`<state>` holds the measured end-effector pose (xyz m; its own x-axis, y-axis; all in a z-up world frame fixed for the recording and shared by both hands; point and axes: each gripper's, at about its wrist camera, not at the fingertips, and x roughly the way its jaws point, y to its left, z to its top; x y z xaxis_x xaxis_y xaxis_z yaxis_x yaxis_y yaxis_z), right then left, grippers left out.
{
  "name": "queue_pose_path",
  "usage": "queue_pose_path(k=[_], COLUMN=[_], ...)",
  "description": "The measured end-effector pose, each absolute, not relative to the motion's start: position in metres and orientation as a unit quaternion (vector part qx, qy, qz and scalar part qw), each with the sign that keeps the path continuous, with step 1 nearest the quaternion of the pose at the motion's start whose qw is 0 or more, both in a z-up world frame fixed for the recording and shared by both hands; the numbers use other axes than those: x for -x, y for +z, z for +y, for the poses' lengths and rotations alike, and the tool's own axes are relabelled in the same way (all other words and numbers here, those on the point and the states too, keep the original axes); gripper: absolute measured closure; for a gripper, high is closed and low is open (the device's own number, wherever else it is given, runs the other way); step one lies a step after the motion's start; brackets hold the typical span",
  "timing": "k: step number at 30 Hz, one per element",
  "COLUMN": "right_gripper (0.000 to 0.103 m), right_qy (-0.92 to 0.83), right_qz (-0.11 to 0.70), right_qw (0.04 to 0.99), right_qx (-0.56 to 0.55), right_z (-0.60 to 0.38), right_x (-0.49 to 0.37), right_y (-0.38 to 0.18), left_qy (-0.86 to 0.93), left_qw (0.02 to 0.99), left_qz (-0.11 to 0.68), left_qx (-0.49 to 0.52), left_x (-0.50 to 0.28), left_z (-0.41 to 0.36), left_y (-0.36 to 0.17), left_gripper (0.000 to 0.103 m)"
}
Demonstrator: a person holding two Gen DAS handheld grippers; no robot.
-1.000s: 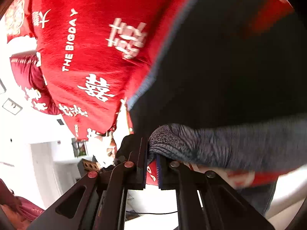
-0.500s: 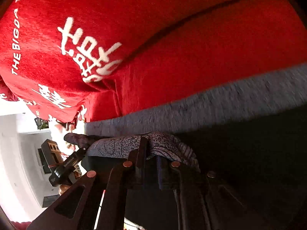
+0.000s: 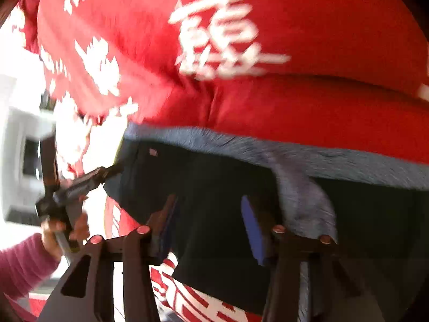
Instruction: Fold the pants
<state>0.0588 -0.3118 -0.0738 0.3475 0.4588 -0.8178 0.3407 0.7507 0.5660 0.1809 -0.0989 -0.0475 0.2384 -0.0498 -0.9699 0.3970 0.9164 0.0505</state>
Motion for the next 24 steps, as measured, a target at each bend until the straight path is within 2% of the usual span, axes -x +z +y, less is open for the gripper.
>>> queue_pose_path(k=[2, 3, 4, 5, 8, 9, 11, 17, 24], right_gripper=[0.053, 0.065, 0.072, 0.073, 0.067, 0.058, 0.051, 0.05, 0.047], right_qy=[0.04, 0.022, 0.017, 0.009, -0.024, -0.037, -0.059, -0.109, -0.202], right_qz=[0.584, 0.594, 0.589, 0.579, 0.528, 0.52, 0.502, 0.484, 0.448], right_qw=[0.741, 0.741, 0.741, 0.74, 0.745, 0.75, 0.756, 0.727, 0.678], right_qx=[-0.329, -0.311, -0.321, -0.343, -0.406, -0.407, -0.417, -0.476, -0.547], right_z=[-0.312, -0.321, -0.331, -0.343, -0.376, -0.384, -0.396, -0.385, -0.334], right_x=[-0.074, -0.077, -0.078, -0.076, -0.053, -0.042, -0.013, 0.082, 0.233], right_y=[-0.09, -0.101, -0.105, -0.104, -0.085, -0.076, -0.058, -0.035, -0.034], left_qy=[-0.122, -0.113, -0.113, -0.114, -0.121, -0.126, -0.139, -0.226, -0.373], left_qw=[0.77, 0.771, 0.777, 0.777, 0.76, 0.756, 0.751, 0.729, 0.674], left_qz=[0.606, 0.603, 0.595, 0.593, 0.61, 0.614, 0.616, 0.61, 0.594], left_qx=[-0.159, -0.169, -0.173, -0.178, -0.189, -0.19, -0.191, -0.212, -0.234], left_x=[-0.181, -0.179, -0.177, -0.175, -0.17, -0.164, -0.153, -0.096, -0.005], left_z=[-0.099, -0.098, -0.098, -0.098, -0.1, -0.1, -0.104, -0.135, -0.19], left_y=[-0.062, -0.069, -0.067, -0.065, -0.061, -0.056, -0.048, -0.022, -0.008], left_gripper=[0.003, 0.002, 0.002, 0.002, 0.002, 0.002, 0.002, 0.002, 0.002])
